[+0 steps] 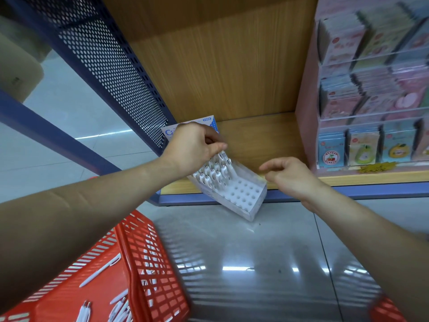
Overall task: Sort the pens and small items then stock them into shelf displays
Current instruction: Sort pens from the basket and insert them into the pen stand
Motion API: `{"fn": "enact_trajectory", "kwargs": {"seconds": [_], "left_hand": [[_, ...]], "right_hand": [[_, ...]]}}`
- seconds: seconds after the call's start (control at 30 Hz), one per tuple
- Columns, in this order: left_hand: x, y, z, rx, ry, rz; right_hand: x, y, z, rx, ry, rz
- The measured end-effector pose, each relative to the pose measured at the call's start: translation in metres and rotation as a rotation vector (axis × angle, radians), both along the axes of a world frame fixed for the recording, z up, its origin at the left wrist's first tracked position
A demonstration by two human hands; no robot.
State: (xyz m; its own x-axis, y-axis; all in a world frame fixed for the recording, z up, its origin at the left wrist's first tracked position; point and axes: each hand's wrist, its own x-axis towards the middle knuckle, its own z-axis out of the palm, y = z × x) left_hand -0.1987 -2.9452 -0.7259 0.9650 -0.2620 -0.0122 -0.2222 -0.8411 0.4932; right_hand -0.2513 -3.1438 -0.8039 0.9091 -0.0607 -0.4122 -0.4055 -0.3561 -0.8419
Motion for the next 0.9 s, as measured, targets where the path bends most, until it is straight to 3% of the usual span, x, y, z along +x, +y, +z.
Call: {"fn": "enact_trajectory", "kwargs": {"seconds": [0.23, 0.5, 0.9], "left_hand": [[-0.005, -0.009, -0.018, 0.057, -0.051, -0.084], [-0.005, -0.008, -0.037, 0.101, -0.004, -0.109], [0.006, -0.010, -0.028, 0.289, 0.048, -0.225]], "right_hand": [[-0.003, 0.001, -0.007, -0.057, 0.020, 0.070], [-0.003, 0.003, -0.012, 0.067, 0.092, 0.013], [-0.004, 0.003, -0.022, -0.008, 0.005, 0.058]]}}
